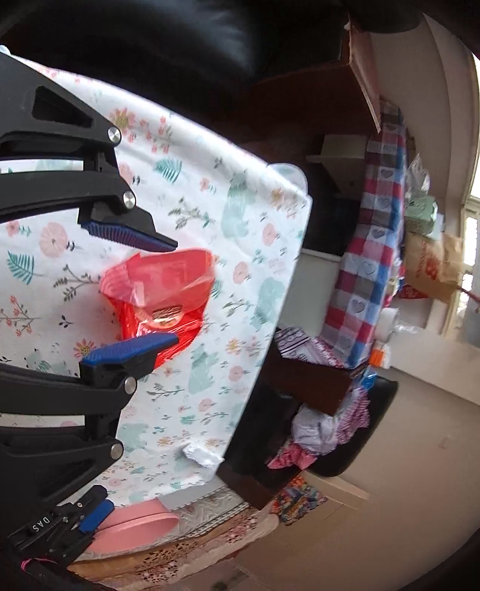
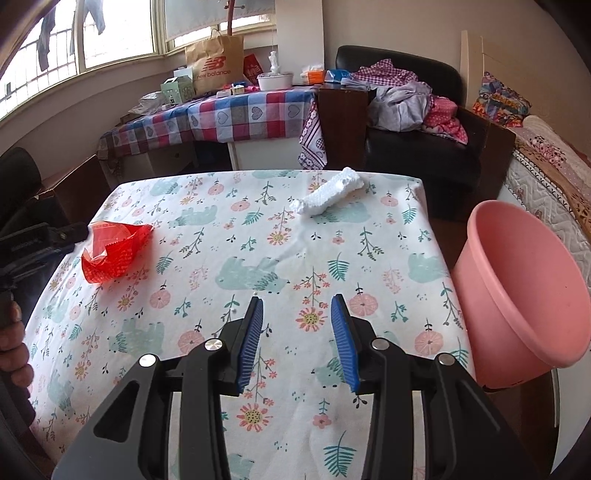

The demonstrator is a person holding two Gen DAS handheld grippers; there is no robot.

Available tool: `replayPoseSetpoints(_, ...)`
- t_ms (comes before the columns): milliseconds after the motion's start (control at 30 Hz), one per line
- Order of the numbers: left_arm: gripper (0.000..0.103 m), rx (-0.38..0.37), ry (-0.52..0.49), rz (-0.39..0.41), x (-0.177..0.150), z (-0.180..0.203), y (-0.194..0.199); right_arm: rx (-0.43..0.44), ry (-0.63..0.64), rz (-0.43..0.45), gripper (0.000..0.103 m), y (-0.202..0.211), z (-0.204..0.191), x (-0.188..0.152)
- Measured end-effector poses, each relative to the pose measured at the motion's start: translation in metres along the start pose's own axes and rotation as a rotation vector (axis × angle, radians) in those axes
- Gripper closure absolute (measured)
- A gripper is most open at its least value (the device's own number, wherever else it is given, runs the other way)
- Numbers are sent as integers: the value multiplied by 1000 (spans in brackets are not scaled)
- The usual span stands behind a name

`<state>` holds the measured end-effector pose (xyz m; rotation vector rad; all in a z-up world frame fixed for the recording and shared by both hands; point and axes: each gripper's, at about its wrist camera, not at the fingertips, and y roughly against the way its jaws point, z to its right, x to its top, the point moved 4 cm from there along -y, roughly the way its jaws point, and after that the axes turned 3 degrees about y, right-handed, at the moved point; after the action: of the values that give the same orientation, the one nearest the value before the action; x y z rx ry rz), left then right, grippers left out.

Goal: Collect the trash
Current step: 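Grasp the red bag with the left gripper while the right gripper grasps the white tissue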

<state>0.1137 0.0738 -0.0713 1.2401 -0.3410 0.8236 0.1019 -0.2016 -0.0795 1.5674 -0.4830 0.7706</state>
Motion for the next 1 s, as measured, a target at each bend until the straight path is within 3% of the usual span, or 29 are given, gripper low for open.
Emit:
replayPoseSetpoints(33,69,-4,-3,-10,-2,0,-4,5,0,-3,64,-1,0,0)
replayPoseSetpoints(100,91,-12,-13,-30,-7,0,-11,22,-4,-14,64,-3,-1,0)
replayPoseSetpoints(167,97,-15,-4,-43,-10,-3,-15,54,-17,-30,64,-8,0,0)
replayPoseSetpoints(433,101,-54,19,-15,-21,-14,-4,115,-145,-44,64,-32,20,32)
replayPoseSetpoints(733,101,-77,3,6,-24,-11,3,54,-327,-55,64,-90,42,81)
replayPoseSetpoints(1000,101,-90,32,-8,-24,-17,0,-96,-300,-82,64,-131,28,91)
